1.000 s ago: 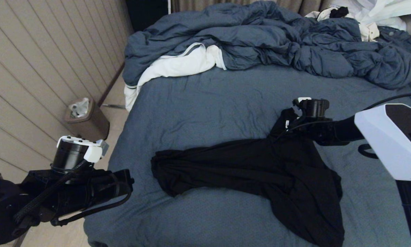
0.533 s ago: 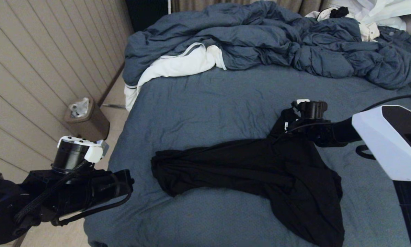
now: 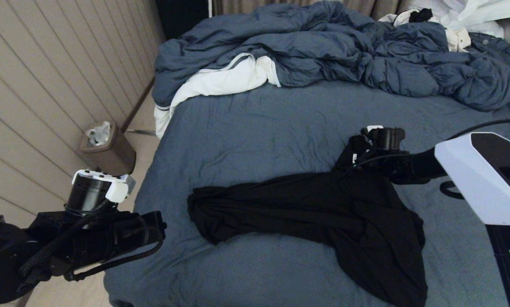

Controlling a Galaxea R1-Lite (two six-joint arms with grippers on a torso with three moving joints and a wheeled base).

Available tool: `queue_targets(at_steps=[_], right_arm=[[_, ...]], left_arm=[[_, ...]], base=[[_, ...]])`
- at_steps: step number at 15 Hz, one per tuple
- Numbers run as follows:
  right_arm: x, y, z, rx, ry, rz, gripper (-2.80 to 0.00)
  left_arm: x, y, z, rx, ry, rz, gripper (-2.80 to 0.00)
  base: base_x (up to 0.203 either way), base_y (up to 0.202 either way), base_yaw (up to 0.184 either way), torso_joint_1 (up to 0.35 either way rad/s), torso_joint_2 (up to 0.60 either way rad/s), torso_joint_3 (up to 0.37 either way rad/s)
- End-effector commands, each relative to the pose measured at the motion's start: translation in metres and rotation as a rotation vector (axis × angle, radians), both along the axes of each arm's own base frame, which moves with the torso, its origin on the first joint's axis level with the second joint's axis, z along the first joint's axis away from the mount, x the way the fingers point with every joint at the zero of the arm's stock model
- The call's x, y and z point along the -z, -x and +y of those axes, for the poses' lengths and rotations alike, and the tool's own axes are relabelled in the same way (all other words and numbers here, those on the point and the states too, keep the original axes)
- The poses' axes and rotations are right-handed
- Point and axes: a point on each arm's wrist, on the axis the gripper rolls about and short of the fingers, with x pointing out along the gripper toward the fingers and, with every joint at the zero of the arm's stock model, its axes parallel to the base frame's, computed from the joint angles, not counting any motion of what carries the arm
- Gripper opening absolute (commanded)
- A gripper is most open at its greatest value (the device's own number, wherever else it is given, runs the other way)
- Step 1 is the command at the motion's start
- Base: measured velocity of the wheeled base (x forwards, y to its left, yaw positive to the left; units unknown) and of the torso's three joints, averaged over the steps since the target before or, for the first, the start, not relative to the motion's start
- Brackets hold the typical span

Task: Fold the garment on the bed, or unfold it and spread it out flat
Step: Unford the black T-shirt

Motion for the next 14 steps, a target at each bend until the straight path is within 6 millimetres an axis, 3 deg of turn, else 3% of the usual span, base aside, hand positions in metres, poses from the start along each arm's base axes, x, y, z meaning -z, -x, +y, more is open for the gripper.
queue_targets(at_steps=[1, 3, 6, 14], right_arm=[[0.002, -0.001, 0.000, 0.001, 0.001, 0.001, -2.80], [-0.006, 0.001, 0.000, 0.000, -0.002, -0.015, -2.80], [-0.039, 0.005, 0.006, -0.009, -0.004, -0.088, -2.80], [-0.074, -0.006, 0.052, -0.092, -0.010, -0.164, -2.80]], left_arm=[[0.000, 0.000, 0.000, -0.003, 0.004, -0.001, -2.80], [0.000, 0.000, 0.000, -0.003, 0.004, -0.001, -2.80], [0.001, -0.001, 0.000, -0.001, 0.003, 0.002, -2.80], [0.003, -0.003, -0.001, -0.001, 0.000, 0.009, -2.80]], base=[[0.000, 0.000, 0.000, 0.000, 0.00, 0.000], [0.000, 0.000, 0.000, 0.000, 0.00, 0.000], [0.000, 0.000, 0.000, 0.000, 0.00, 0.000], [0.000, 0.000, 0.000, 0.000, 0.00, 0.000]])
